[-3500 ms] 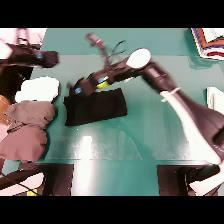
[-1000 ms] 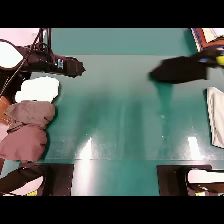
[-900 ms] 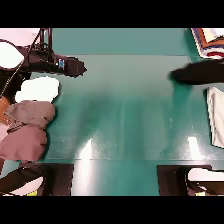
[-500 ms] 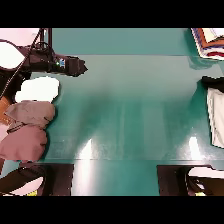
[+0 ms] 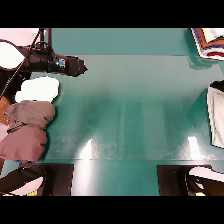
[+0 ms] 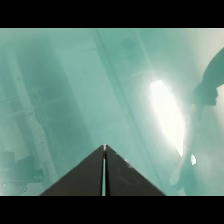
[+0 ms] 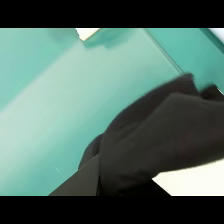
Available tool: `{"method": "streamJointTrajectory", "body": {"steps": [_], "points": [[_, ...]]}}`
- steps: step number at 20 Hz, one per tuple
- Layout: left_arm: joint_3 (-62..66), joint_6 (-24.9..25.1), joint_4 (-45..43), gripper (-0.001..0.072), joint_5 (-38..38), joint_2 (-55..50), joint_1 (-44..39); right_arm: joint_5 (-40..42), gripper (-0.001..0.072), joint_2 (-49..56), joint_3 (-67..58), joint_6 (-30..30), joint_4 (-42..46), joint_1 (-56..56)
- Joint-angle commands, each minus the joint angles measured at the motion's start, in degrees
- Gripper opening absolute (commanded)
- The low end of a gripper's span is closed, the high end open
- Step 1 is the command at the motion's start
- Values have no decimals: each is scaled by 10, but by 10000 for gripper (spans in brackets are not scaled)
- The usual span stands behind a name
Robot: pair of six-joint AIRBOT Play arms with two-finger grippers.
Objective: Fold the shirts.
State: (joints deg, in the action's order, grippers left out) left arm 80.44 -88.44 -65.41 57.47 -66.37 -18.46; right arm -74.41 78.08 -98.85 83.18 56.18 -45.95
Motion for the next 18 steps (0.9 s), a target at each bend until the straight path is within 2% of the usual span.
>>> {"method": "streamJointTrajectory", "body": {"steps": [1,7,8,9,10,14,18], "points": [[0,4,-1,27,0,0,0,-78,17,-17,0,22,83,-20],[0,19,-2,27,0,0,0,-174,37,-17,40,55,166,-20],[0,19,-2,27,0,0,0,-185,209,-17,61,57,179,-20],[0,19,-2,27,0,0,0,-194,451,-17,80,57,189,-20],[0,19,-2,27,0,0,0,-204,619,-17,97,57,195,-20],[0,19,-2,27,0,0,0,-196,627,-23,103,57,190,-18],[0,19,-2,27,0,0,0,-153,626,-48,56,52,61,16]]}}
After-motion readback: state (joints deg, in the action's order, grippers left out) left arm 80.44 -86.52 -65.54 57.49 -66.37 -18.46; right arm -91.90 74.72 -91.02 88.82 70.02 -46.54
